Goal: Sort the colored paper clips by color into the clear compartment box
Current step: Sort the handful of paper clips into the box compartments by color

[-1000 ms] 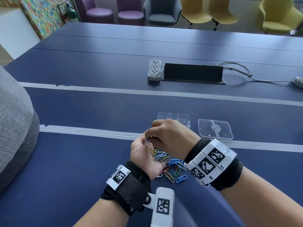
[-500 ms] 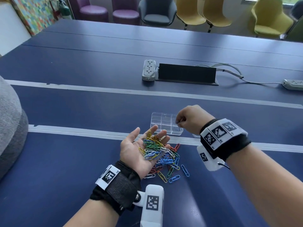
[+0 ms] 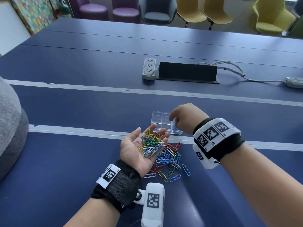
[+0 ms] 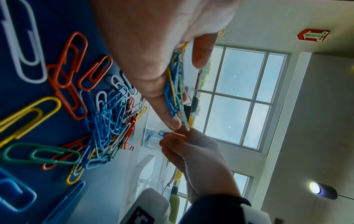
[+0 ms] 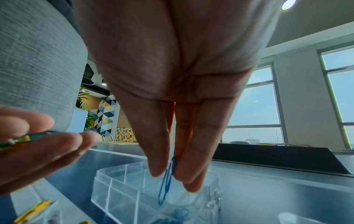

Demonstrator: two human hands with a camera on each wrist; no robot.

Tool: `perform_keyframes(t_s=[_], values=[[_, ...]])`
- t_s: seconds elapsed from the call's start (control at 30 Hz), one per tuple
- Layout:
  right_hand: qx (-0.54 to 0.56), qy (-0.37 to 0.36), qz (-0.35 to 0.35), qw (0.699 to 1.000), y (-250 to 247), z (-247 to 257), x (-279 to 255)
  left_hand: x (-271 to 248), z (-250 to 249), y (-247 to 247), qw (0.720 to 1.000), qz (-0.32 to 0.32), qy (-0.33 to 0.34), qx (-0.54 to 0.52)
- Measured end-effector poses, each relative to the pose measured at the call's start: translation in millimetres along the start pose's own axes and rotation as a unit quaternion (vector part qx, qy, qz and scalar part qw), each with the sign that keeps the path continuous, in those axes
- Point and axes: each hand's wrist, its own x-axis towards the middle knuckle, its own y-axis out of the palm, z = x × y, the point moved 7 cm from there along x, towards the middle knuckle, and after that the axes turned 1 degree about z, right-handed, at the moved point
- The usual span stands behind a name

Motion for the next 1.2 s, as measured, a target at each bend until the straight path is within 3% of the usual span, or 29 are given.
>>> perform_keyframes(t_s=[0.13,0.27,0.33,0.47,0.63,0.83,0.97,1.2], values=[[0.020,-0.015,-0.027,0.999,-7,7,-9,-1,1,0,1.000,-0.001,0.005,-0.007],[0.128,-0.089,-0.085,0.984,-29,34,-36,-3,-2,-2,1.000,-0.005,0.015,-0.004],[0.149,-0.128,-0.032,0.980,-26,50,-51,-2,-5,-4,1.000,-0.008,0.029,0.000],[0.053,-0.142,0.035,0.988,-7,62,-59,-2,-7,-2,0.999,-0.005,0.044,0.010],[0.095,-0.147,0.028,0.984,-7,62,-56,-4,-6,1,0.999,-0.009,0.034,0.008],[0.195,-0.148,-0.041,0.969,-18,55,-55,-7,1,5,1.000,-0.012,0.018,-0.017],[0.211,-0.104,-0.086,0.968,-23,40,-55,-8,0,4,0.999,-0.004,0.029,-0.028],[0.173,-0.062,-0.028,0.983,-1,42,-55,-4,-2,3,0.999,0.006,0.045,0.008]])
